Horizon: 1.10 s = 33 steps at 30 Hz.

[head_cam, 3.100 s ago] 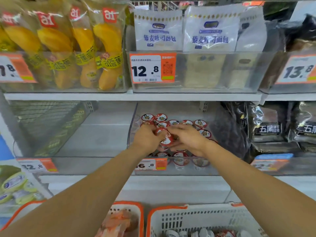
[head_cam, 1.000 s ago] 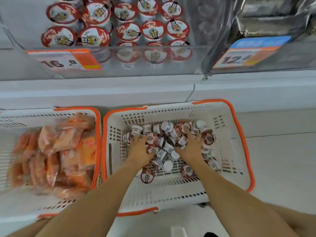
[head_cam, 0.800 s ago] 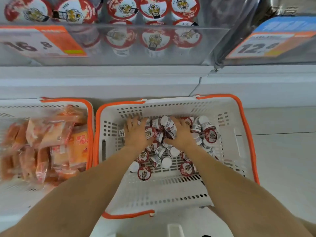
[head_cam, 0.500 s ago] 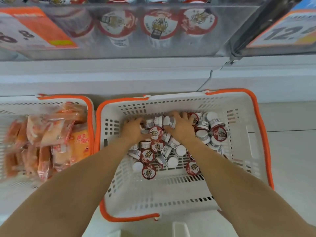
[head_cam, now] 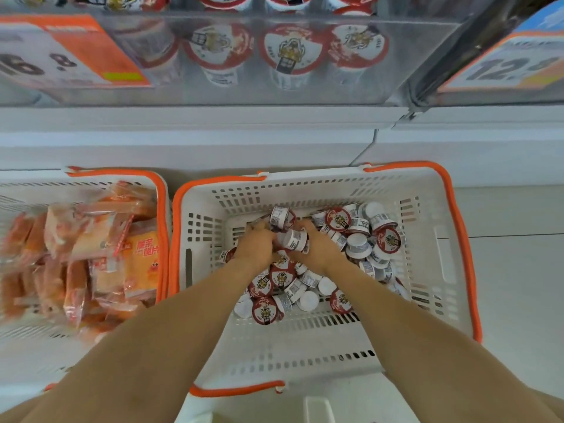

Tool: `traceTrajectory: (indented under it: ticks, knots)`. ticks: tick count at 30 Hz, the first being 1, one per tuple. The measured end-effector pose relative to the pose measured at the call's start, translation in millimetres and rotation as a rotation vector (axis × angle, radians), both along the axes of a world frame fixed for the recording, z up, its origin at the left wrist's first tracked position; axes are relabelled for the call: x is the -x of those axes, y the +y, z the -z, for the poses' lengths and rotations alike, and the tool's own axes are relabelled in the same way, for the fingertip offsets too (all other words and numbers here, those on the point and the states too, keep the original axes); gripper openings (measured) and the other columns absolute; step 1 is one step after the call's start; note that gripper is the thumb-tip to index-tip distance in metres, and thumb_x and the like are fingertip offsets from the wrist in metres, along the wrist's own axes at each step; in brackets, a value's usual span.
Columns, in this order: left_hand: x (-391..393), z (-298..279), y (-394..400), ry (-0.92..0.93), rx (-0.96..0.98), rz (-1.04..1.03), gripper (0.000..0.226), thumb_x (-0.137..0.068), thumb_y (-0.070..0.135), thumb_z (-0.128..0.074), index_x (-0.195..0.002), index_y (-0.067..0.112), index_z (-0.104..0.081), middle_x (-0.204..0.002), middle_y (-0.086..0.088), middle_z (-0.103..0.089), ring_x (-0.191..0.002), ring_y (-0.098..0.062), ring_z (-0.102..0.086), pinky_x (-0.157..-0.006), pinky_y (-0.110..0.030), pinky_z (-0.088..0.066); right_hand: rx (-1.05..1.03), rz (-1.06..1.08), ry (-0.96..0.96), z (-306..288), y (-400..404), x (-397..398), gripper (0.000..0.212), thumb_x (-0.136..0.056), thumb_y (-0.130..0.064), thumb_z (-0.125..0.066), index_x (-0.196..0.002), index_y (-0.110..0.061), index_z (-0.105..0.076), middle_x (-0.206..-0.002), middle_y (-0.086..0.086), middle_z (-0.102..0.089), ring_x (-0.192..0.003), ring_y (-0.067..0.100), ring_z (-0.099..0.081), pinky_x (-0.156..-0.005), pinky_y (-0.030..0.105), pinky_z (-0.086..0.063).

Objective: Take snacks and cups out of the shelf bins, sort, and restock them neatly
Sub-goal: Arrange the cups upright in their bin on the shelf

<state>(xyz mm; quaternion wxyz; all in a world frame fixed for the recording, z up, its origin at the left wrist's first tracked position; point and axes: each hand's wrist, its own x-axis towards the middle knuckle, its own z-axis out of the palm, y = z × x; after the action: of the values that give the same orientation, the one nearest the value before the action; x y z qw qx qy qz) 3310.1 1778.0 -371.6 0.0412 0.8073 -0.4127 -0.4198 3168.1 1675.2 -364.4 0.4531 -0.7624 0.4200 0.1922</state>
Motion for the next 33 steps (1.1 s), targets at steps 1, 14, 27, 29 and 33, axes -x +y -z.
traceTrajectory:
  ticks: [1, 14, 27, 29, 33]
  knots:
    - [2, 2, 4, 0.014, 0.049, -0.065, 0.020, -0.076, 0.028, -0.085, -0.093, 0.020, -0.078, -0.127, -0.005, -0.050, -0.119, -0.032, -0.046, -0.101, -0.042, -0.045, 0.005, 0.011, -0.004, -1, 3, 3, 0.064, -0.087, -0.037, -0.074, -0.138, -0.023, -0.039, -0.106, 0.008, -0.069, -0.094, 0.031, -0.065, -0.069, 0.035, -0.047]
    - [4, -95, 56, 0.704, 0.071, -0.992, 0.033, -0.069, 0.024, -0.089, -0.089, 0.004, -0.071, -0.100, -0.011, -0.075, -0.089, -0.027, -0.072, -0.081, -0.046, -0.061, -0.537, 0.297, 0.039, -103, -16, 12, 0.042, -0.089, -0.052, -0.069, -0.113, -0.020, -0.058, -0.102, 0.008, -0.060, -0.068, 0.020, -0.057, -0.051, 0.032, -0.044]
    - [-48, -326, 46, 0.971, 0.464, -0.799, 0.021, -0.092, 0.017, -0.058, -0.098, -0.001, -0.066, -0.075, -0.021, -0.066, -0.057, -0.029, -0.062, -0.052, -0.031, -0.050, -0.261, -0.042, -0.322, -349, -25, -36, 0.025, -0.100, -0.041, -0.056, -0.120, -0.026, -0.059, -0.118, -0.010, -0.063, -0.114, 0.007, -0.056, -0.098, 0.014, -0.043]
    - [-55, -352, 47, 0.939, 0.537, -0.763, 0.021, -0.094, 0.015, -0.054, -0.098, -0.002, -0.066, -0.076, -0.021, -0.067, -0.056, -0.029, -0.061, -0.046, -0.028, -0.048, -0.277, 0.052, -0.405, -381, -28, -44, 0.028, -0.094, -0.038, -0.064, -0.120, -0.028, -0.063, -0.119, -0.005, -0.069, -0.115, 0.016, -0.063, -0.099, 0.025, -0.050]
    - [-67, -385, 52, 0.792, 0.733, -0.794, 0.013, -0.094, 0.012, -0.058, -0.097, 0.003, -0.067, -0.079, -0.019, -0.070, -0.054, -0.025, -0.063, -0.047, -0.028, -0.047, -0.225, 0.226, -0.453, -422, -49, -93, 0.039, -0.090, -0.045, -0.070, -0.110, -0.012, -0.066, -0.097, 0.016, -0.068, -0.076, 0.025, -0.062, -0.055, 0.039, -0.058]
